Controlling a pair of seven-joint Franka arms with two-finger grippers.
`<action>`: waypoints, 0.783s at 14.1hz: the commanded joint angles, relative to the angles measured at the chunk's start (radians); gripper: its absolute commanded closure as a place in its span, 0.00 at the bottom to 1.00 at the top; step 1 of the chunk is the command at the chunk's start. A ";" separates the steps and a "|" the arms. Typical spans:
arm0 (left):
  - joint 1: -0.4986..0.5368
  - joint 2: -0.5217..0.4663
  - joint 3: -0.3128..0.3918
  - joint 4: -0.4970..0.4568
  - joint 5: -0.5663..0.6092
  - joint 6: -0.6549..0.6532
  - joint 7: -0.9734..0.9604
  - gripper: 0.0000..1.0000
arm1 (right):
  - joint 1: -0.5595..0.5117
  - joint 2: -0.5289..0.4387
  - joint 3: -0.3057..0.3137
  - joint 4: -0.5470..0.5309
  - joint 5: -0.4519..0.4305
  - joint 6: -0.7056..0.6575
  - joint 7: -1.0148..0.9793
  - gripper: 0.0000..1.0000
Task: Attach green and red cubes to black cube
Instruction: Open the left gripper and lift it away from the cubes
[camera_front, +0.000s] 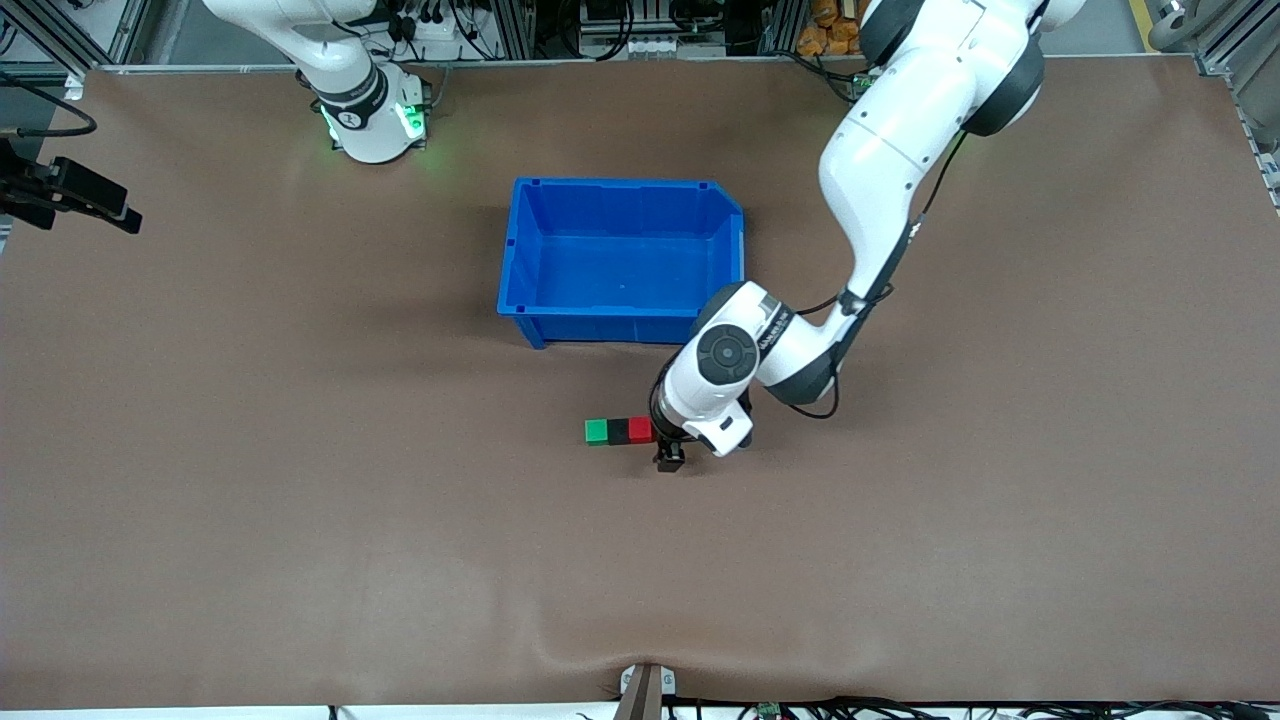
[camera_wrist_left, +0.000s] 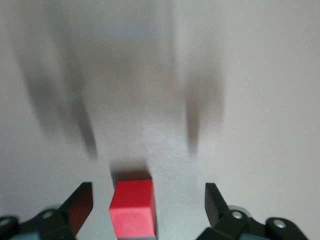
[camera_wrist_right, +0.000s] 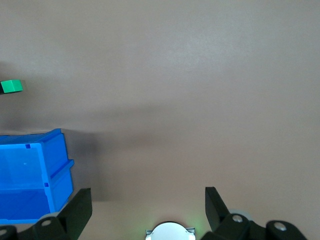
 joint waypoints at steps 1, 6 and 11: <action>0.032 -0.125 -0.008 -0.023 -0.012 -0.126 0.097 0.00 | 0.001 -0.005 0.000 0.011 -0.015 -0.014 0.014 0.00; 0.084 -0.370 -0.004 -0.066 0.001 -0.385 0.401 0.00 | 0.009 -0.005 0.003 0.009 -0.018 -0.014 0.009 0.00; 0.173 -0.553 -0.005 -0.068 -0.016 -0.648 0.673 0.00 | 0.000 -0.005 0.000 0.017 -0.019 -0.013 0.012 0.00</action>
